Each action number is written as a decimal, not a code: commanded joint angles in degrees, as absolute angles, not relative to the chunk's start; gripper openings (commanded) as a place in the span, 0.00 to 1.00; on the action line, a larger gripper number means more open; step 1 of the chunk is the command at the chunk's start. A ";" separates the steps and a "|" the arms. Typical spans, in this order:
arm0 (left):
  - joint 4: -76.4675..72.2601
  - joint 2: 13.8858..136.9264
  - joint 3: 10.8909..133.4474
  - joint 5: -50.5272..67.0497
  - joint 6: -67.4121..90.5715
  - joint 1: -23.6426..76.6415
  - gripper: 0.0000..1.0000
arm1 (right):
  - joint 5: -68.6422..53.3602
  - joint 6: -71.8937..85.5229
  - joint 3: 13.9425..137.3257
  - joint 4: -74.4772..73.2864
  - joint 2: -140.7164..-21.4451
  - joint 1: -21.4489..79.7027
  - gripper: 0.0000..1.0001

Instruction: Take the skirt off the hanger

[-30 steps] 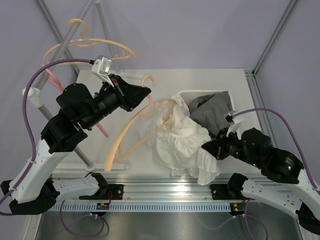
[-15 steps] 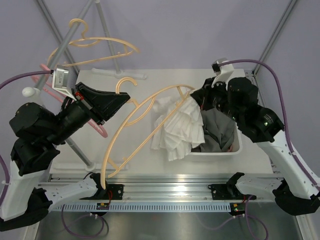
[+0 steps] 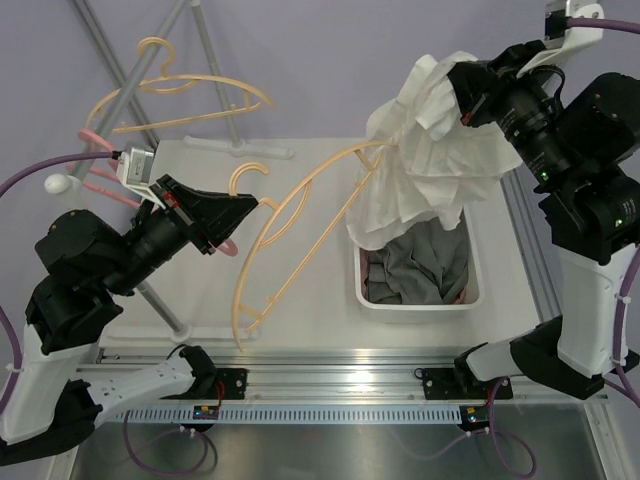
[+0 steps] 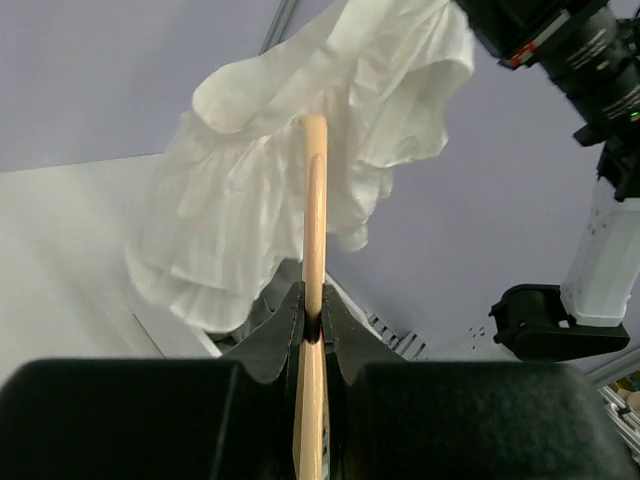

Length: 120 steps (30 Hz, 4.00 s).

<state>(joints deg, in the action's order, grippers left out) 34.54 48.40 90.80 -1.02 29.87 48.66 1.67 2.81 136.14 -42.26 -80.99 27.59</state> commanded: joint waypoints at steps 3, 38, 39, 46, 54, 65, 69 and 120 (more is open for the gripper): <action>33.31 46.94 90.18 -3.86 27.60 48.69 0.00 | -1.39 0.35 138.35 -42.02 -81.66 25.84 0.00; 32.43 45.62 86.13 -3.69 28.92 48.60 0.00 | 20.56 2.12 85.08 -40.69 -54.68 20.83 0.00; 32.61 45.53 86.13 -3.78 28.83 48.60 0.00 | 22.31 1.94 84.99 -40.95 -53.97 20.48 0.00; 32.79 45.62 86.05 -4.04 28.91 48.60 0.00 | 21.53 2.20 86.57 -43.77 -51.42 19.95 0.00; 31.03 45.35 83.94 -3.08 30.06 48.69 0.00 | 7.66 5.79 81.76 -44.74 -54.66 19.86 0.00; 31.64 44.65 84.72 -3.34 30.67 48.69 0.00 | -11.05 23.45 68.11 -37.15 -80.17 19.86 0.00; 31.99 44.21 84.55 -3.08 30.85 48.69 0.00 | -16.34 27.24 71.20 -40.26 -93.41 20.13 0.00; 35.24 58.01 88.42 -22.23 34.10 48.69 0.00 | 18.96 21.73 84.36 -30.84 -67.05 72.12 0.91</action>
<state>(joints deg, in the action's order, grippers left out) 36.75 57.67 85.54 -18.92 32.29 48.69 3.97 27.77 77.43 -28.73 -64.45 66.26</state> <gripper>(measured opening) 0.074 0.900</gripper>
